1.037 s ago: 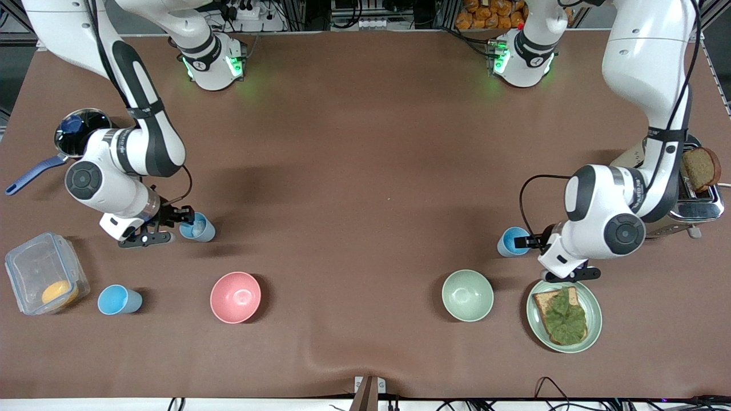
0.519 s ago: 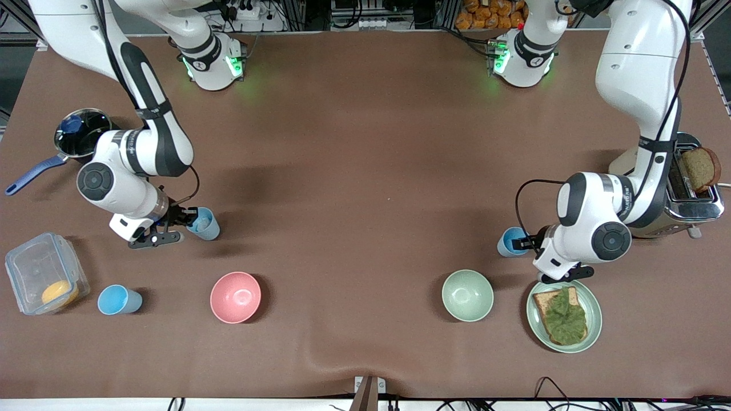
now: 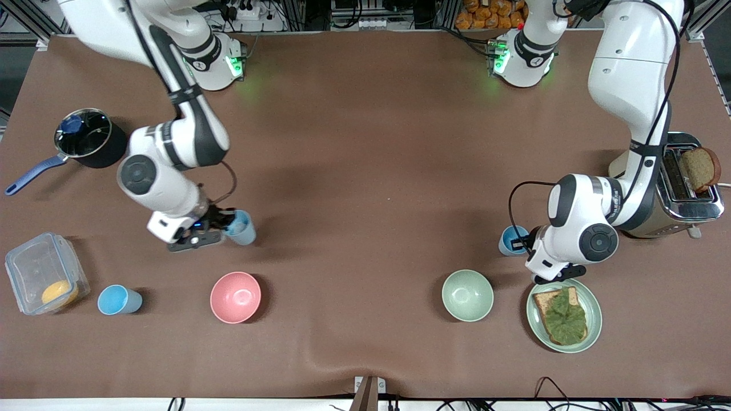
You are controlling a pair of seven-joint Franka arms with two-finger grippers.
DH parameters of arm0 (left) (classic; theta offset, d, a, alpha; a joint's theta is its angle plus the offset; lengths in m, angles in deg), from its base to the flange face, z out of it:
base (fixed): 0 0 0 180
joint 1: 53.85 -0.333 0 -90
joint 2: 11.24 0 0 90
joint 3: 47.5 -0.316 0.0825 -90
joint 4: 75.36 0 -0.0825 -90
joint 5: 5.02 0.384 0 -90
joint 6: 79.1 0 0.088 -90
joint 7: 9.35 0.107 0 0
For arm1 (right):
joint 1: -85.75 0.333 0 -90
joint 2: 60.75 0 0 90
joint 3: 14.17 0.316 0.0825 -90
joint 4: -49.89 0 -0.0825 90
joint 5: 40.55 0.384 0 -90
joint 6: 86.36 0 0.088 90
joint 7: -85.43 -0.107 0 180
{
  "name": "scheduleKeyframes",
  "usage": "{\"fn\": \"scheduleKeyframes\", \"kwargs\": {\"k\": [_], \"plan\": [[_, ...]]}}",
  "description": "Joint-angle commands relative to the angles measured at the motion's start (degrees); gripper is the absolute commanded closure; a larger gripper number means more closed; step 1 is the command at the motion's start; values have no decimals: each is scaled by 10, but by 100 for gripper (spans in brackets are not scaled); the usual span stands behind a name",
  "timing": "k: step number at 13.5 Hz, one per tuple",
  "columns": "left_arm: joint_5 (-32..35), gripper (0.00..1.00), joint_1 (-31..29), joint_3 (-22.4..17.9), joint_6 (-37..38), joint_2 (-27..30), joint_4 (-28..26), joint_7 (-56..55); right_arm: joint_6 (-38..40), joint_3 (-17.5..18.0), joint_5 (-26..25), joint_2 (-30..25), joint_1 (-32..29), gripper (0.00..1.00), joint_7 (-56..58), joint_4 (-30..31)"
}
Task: Stack blue cups with both arms
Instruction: 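Carry the blue cup with the right gripper to the table middle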
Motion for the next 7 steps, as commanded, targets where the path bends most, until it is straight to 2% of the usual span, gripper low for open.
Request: {"fn": "scheduleKeyframes", "kwargs": {"k": [1,2,4,7], "plan": [[9,100,0,-2,-1,0,9,-20,13,51,-4,3,44,100,-148,-22],[8,100,-5,-2,-1,2,17,-21,15,56,-3,11,67,100,-216,-35],[-8,100,-13,-3,-1,8,29,-22,13,91,-3,32,108,100,-341,-62],[-14,100,-21,-3,-1,18,29,-22,13,133,-8,81,145,100,-442,-122]]}}
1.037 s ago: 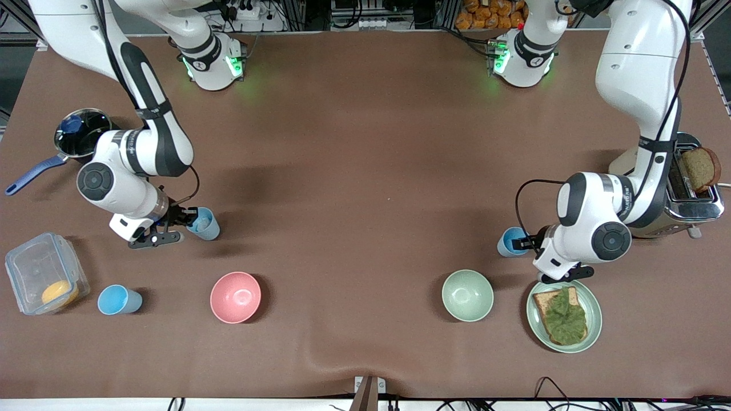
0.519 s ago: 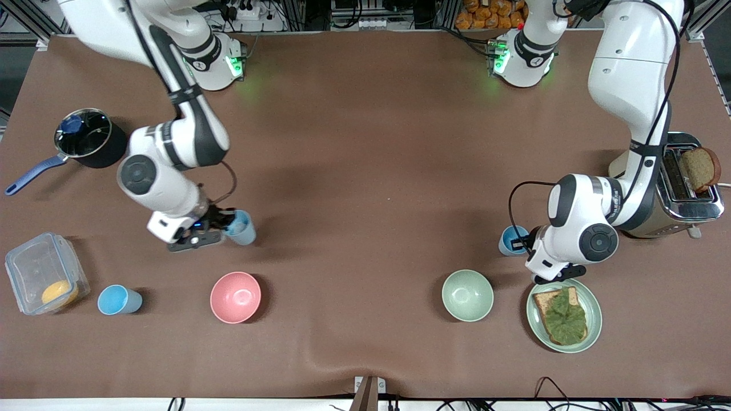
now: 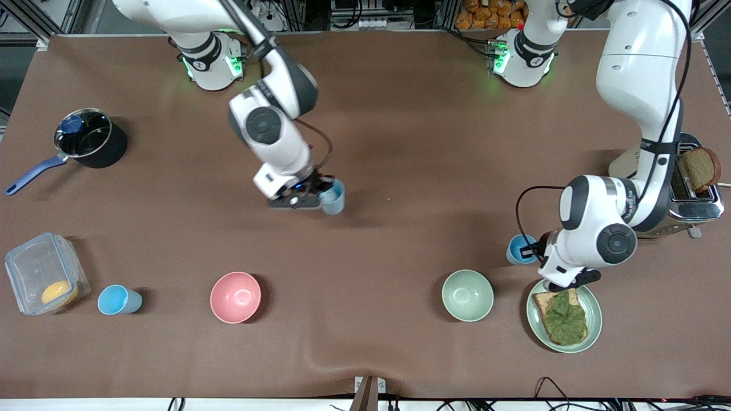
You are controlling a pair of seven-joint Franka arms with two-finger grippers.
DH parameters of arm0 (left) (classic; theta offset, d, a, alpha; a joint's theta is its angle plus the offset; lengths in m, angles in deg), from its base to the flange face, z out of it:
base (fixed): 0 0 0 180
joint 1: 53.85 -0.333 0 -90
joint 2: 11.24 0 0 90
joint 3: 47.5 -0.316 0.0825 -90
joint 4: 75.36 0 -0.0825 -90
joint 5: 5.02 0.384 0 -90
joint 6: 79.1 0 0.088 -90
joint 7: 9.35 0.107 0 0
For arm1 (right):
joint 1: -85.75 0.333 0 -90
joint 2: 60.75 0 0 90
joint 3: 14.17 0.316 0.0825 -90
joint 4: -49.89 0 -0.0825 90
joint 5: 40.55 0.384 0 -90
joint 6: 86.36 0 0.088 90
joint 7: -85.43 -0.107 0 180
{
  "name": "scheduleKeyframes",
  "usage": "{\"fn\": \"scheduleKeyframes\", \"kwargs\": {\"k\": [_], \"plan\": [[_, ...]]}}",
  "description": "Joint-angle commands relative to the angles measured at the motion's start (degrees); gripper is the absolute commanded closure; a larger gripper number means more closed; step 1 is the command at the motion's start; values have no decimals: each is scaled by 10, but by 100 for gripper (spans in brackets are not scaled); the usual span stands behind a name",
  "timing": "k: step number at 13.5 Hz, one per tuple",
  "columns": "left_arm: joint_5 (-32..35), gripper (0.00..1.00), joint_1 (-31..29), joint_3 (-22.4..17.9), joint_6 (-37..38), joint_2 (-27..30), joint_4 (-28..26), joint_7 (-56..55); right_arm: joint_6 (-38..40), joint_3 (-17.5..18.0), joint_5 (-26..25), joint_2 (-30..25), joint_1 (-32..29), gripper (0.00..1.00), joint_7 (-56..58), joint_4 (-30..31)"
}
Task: Stack blue cups with both arms
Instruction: 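Carry the blue cup with the right gripper to the table middle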
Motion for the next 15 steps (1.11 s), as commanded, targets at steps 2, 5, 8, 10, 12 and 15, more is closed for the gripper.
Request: {"fn": "scheduleKeyframes", "kwargs": {"k": [2,5,8,10,12,15], "plan": [[-10,100,-2,1,2,13,-3,-9,8,23,-13,84,39,100,-77,-98],[-10,100,-3,0,3,20,-3,-7,7,25,-24,118,51,100,-77,-117],[-10,100,-4,-2,3,21,-2,-6,7,28,-42,133,55,100,-77,-124],[-10,100,-3,-2,3,24,-3,-6,6,28,-42,143,55,100,-76,-129],[-10,100,-1,1,3,39,-8,-14,2,28,-42,145,54,100,-76,-129],[-9,100,5,11,16,103,-53,-40,2,28,-42,145,53,69,-74,-129]]}}
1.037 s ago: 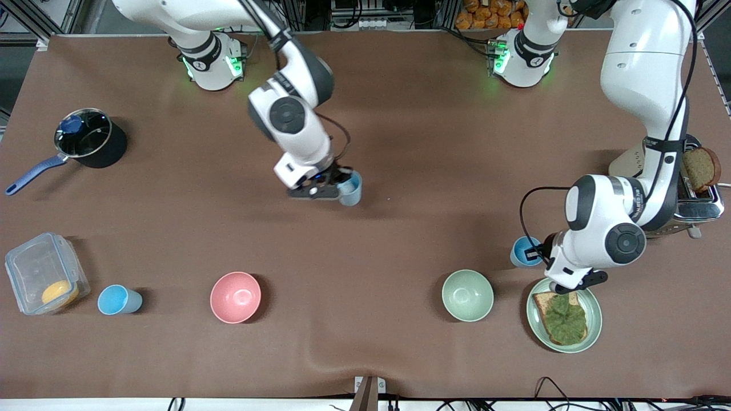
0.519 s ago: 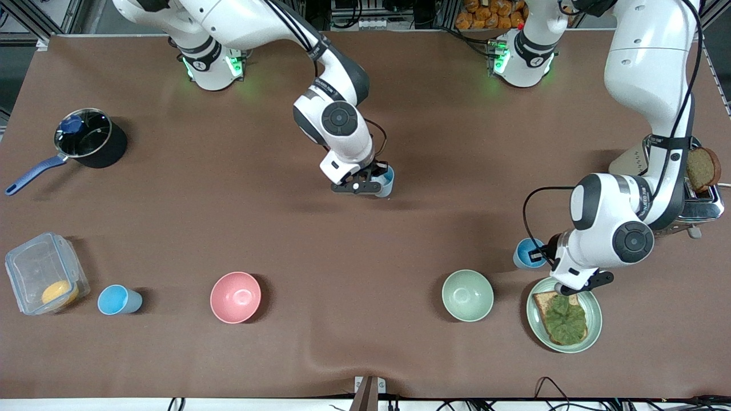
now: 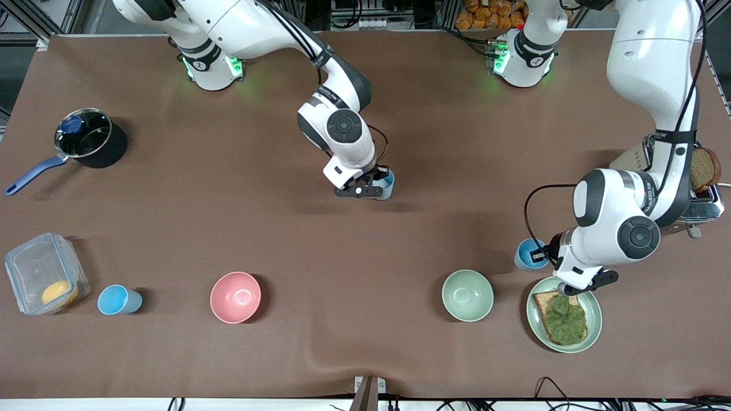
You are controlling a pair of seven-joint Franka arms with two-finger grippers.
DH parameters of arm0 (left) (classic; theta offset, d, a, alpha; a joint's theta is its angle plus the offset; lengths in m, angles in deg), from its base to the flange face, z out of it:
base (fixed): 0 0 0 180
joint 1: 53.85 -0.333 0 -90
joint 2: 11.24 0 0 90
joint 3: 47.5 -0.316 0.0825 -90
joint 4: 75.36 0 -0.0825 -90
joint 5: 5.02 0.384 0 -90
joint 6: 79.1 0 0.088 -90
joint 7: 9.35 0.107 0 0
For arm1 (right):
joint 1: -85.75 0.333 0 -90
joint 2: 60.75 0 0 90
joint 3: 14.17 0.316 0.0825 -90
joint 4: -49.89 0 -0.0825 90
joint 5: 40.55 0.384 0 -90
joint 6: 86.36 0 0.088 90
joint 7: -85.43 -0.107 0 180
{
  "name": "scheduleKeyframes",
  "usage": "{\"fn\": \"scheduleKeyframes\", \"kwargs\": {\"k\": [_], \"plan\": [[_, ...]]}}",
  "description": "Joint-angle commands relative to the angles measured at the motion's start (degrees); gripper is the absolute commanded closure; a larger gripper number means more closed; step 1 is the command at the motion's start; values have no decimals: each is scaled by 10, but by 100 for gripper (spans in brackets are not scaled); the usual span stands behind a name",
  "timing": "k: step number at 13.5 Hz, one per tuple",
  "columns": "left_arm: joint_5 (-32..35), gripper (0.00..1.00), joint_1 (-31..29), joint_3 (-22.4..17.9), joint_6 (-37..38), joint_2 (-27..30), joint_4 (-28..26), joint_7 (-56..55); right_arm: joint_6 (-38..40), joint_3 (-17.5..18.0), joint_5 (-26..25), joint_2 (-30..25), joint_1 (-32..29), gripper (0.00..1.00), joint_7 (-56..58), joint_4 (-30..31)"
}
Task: Stack blue cups with both arms
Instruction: 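Set the cup down with the right gripper while the left gripper lifts its cup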
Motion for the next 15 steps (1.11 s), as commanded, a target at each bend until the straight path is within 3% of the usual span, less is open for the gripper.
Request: {"fn": "scheduleKeyframes", "kwargs": {"k": [1,2,3,9,15], "plan": [[-9,100,5,20,8,91,-76,-27,3,3,-11,10,0,52,-9,-16],[-8,100,5,30,3,110,-91,-48,3,3,-10,10,0,30,-9,-16],[-8,100,5,45,2,123,-99,-70,3,3,-15,10,1,0,-6,-17],[-8,100,6,139,1,140,-111,-176,26,3,-18,-32,-21,0,-1,-35],[-8,100,20,215,1,122,-89,-262,154,16,-11,-188,-108,0,106,-13]]}}
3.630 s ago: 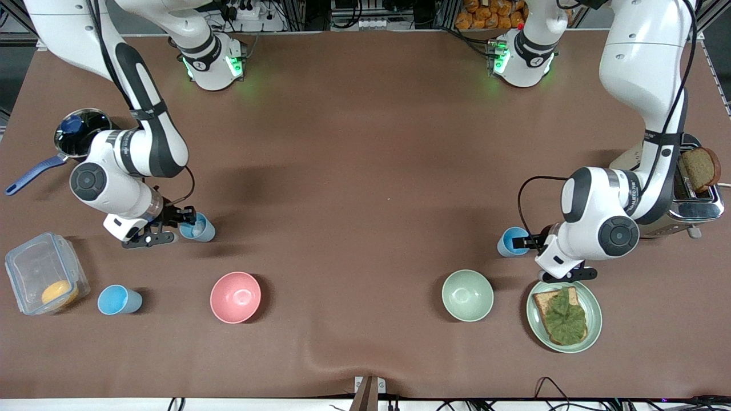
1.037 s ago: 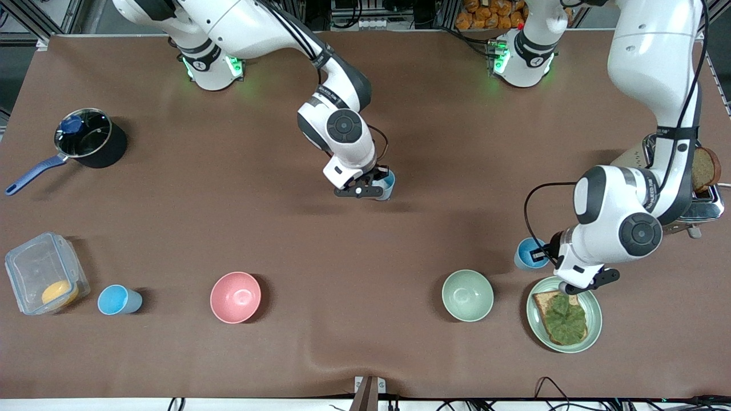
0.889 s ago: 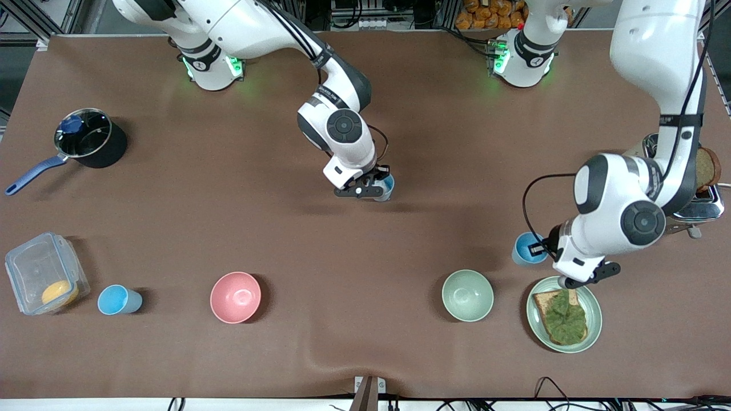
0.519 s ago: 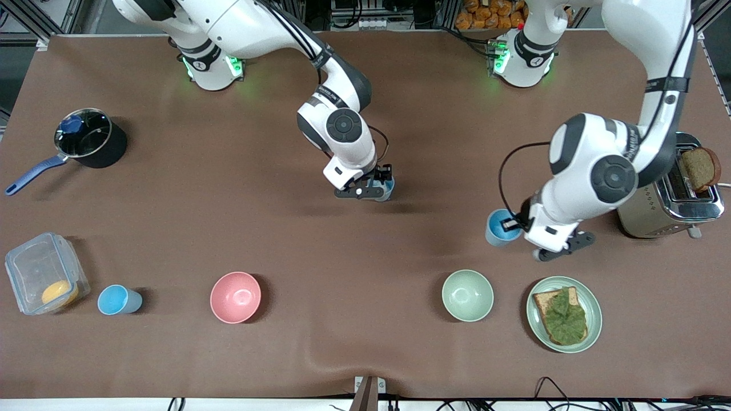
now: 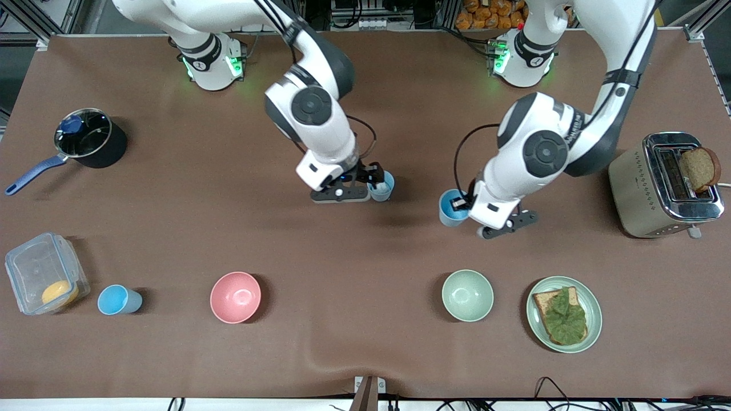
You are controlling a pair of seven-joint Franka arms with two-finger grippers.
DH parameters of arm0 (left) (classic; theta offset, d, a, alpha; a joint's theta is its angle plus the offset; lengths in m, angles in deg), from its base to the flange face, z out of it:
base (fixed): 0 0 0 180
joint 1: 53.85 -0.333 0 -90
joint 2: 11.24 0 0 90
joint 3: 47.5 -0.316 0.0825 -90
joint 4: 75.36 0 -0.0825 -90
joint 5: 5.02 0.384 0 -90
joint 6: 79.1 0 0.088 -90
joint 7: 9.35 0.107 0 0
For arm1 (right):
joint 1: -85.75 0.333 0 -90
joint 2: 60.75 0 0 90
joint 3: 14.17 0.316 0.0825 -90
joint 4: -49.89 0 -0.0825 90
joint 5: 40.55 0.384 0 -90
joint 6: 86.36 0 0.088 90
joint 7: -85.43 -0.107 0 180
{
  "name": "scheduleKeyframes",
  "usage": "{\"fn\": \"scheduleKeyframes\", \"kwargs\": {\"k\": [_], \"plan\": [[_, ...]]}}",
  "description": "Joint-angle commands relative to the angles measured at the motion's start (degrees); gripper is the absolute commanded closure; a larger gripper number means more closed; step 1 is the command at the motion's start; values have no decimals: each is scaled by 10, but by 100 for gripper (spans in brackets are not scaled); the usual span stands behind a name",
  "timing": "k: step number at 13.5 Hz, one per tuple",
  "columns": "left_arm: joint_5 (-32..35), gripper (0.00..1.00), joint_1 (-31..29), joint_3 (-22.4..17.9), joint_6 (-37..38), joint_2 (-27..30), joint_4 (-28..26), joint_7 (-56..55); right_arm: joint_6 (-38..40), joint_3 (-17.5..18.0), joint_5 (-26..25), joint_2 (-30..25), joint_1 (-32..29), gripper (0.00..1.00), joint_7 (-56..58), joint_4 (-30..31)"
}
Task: Stack blue cups with both arms
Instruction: 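Withdraw the right gripper while the left gripper brings its cup over the placed cup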
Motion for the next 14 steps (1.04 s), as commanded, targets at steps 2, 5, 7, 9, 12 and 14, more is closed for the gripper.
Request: {"fn": "scheduleKeyframes", "kwargs": {"k": [2,5,7,9,12,14], "plan": [[-7,100,38,14,-4,-28,36,-66,120,-3,-4,-125,-78,0,83,33],[-3,100,97,12,-10,-66,52,-100,180,-99,12,-191,-90,0,156,33],[-1,100,117,12,-38,-89,55,-126,239,-140,17,-210,-116,0,189,25],[0,100,136,10,-57,-95,56,-143,241,-189,33,-233,-118,0,258,23],[0,100,143,12,-52,-94,47,-167,246,-240,57,-233,-120,0,264,23],[1,100,149,11,-51,-94,34,-170,246,-247,75,-235,-125,0,267,23]]}}
